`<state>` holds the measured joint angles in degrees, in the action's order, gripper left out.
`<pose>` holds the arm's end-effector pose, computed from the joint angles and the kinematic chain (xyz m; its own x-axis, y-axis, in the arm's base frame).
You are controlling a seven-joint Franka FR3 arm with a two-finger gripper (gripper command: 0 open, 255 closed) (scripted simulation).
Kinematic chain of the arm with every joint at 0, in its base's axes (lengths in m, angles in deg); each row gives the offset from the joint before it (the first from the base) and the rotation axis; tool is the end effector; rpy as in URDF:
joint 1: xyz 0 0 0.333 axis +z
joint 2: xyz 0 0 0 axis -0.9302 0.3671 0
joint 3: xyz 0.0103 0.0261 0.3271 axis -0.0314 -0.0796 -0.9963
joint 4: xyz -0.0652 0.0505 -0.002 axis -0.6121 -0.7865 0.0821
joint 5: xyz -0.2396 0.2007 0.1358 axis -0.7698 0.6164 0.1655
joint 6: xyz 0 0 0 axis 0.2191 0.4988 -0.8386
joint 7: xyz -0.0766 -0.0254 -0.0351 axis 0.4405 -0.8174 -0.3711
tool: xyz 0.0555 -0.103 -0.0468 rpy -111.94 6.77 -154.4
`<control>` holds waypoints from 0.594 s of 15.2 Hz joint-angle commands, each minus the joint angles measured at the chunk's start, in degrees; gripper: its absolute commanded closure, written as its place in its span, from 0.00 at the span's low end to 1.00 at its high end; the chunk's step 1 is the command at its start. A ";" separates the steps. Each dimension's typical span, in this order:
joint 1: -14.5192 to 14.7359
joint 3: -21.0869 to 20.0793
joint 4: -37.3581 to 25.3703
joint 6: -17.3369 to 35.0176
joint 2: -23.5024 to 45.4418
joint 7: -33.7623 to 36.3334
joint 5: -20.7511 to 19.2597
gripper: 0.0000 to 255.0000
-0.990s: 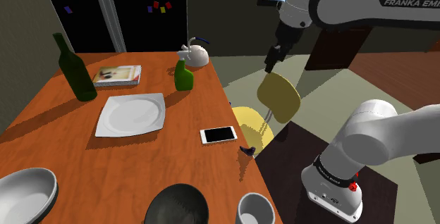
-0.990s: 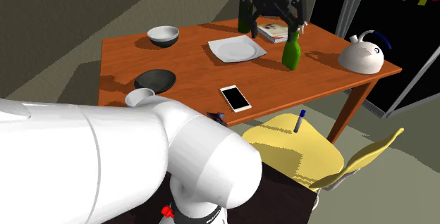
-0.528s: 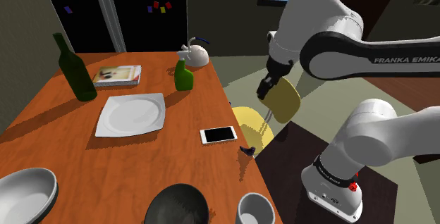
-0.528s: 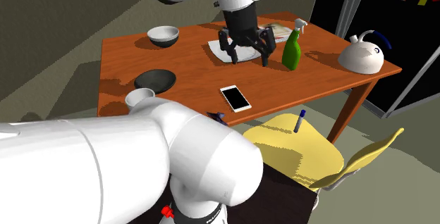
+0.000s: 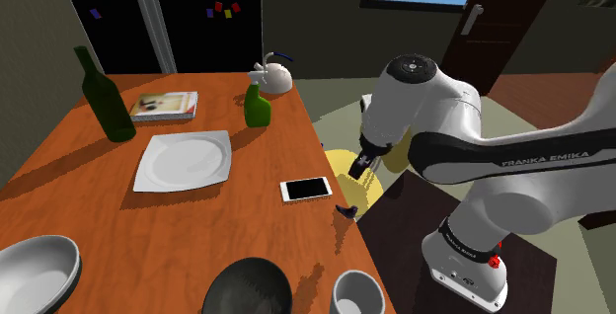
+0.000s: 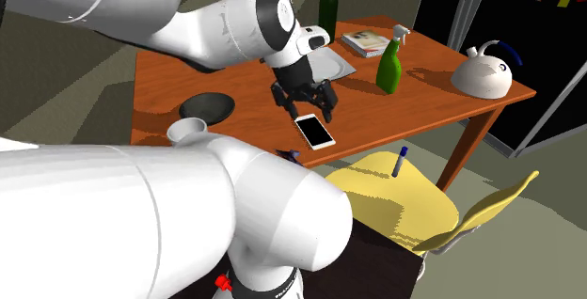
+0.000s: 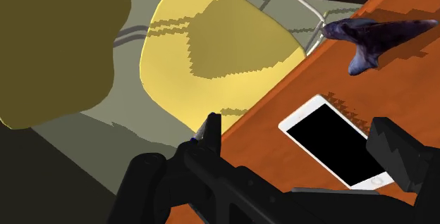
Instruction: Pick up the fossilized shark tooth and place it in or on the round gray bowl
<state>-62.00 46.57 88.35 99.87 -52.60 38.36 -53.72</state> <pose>0.2119 0.1226 0.3881 0.9812 0.1230 0.1489 0.0721 -0.9486 0.3082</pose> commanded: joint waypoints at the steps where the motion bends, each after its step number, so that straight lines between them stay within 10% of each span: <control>1: 0.53 -4.20 1.37 3.68 3.12 4.11 0.53 0.00; 9: -6.37 -21.11 3.65 18.09 17.99 19.65 -3.90 0.00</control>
<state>-66.72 27.31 92.02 116.13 -36.48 56.38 -56.54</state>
